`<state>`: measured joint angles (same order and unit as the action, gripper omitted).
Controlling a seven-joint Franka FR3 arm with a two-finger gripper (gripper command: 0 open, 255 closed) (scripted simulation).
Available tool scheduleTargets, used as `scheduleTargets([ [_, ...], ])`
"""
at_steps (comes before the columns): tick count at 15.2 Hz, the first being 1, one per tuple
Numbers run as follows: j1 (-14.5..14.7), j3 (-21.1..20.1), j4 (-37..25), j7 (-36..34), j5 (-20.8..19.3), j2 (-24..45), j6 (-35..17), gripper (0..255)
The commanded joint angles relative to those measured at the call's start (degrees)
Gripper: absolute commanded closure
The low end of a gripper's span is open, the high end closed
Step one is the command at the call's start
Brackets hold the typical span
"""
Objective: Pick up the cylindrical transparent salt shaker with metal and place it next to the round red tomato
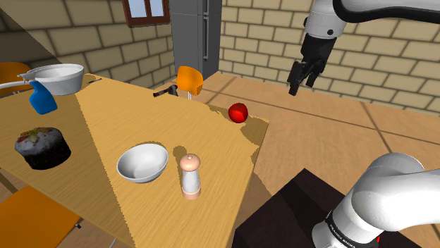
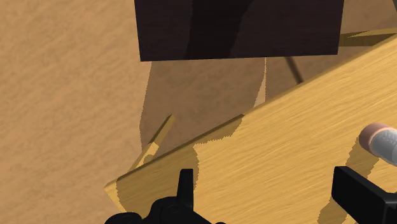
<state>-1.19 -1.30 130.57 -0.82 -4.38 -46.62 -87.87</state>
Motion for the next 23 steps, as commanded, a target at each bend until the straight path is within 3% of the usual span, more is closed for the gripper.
scheduleTargets([
  [1,0.0,0.0,0.0,0.0,0.0,0.0,0.0,0],
  [12,3.5,-10.0,4.2,-12.4,9.0,8.9,-10.8,0],
  [23,5.9,-20.0,0.5,-24.2,14.1,25.1,-22.6,0],
])
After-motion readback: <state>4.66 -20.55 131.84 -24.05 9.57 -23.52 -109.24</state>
